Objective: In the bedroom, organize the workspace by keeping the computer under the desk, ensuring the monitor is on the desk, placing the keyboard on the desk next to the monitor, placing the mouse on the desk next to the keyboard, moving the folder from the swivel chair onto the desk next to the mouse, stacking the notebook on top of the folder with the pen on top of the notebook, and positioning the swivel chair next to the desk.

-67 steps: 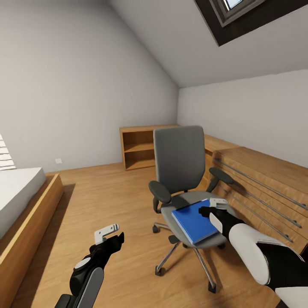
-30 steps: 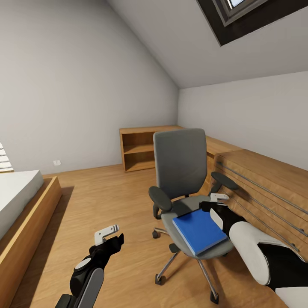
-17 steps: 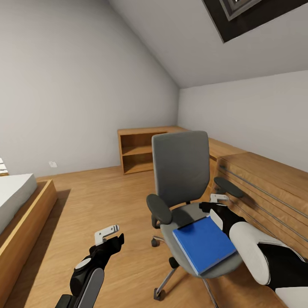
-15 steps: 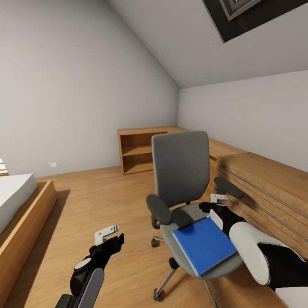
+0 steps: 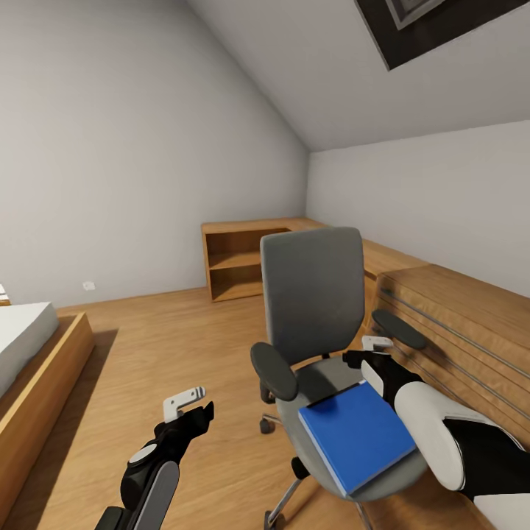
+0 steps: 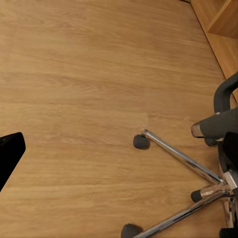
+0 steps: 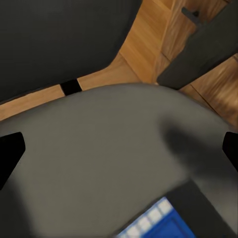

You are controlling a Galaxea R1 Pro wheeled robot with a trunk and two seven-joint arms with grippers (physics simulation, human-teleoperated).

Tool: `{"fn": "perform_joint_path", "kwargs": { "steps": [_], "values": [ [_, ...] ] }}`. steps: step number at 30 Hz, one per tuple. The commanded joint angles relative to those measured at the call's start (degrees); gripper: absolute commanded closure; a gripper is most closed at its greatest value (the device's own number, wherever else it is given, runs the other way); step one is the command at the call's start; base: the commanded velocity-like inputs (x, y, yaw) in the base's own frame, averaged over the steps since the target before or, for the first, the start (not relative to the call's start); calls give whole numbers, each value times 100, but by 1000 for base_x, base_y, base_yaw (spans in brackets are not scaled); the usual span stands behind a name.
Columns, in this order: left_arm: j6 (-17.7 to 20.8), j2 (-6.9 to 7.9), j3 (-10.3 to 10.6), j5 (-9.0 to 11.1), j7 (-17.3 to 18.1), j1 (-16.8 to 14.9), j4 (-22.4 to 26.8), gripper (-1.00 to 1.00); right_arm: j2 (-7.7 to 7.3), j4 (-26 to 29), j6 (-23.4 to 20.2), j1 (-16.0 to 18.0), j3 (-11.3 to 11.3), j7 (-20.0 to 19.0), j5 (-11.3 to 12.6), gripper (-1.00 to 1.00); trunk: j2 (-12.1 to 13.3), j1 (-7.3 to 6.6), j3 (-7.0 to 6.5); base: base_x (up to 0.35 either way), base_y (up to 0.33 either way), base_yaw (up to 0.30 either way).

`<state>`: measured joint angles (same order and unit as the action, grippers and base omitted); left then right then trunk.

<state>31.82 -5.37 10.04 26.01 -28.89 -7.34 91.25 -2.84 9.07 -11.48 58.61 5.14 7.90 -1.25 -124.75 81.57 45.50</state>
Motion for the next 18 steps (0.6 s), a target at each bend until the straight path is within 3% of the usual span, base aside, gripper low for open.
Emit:
{"fn": "perform_joint_path", "kwargs": {
  "steps": [1,13,18],
  "values": [
    [9,-1,8,61,-57,-4,7,-100,-1,12,-61,2,40,4,-13,-100,-3,-1,6,22,0,0],
    [7,-23,7,75,-62,-4,65,-100,-14,16,-268,2,32,-7,-15,-100,-3,-1,6,6,0,0],
    [2,-25,7,75,-70,-4,76,-100,-15,16,-305,2,31,-8,-15,-100,-203,109,96,0,0,0]
  ]
}}
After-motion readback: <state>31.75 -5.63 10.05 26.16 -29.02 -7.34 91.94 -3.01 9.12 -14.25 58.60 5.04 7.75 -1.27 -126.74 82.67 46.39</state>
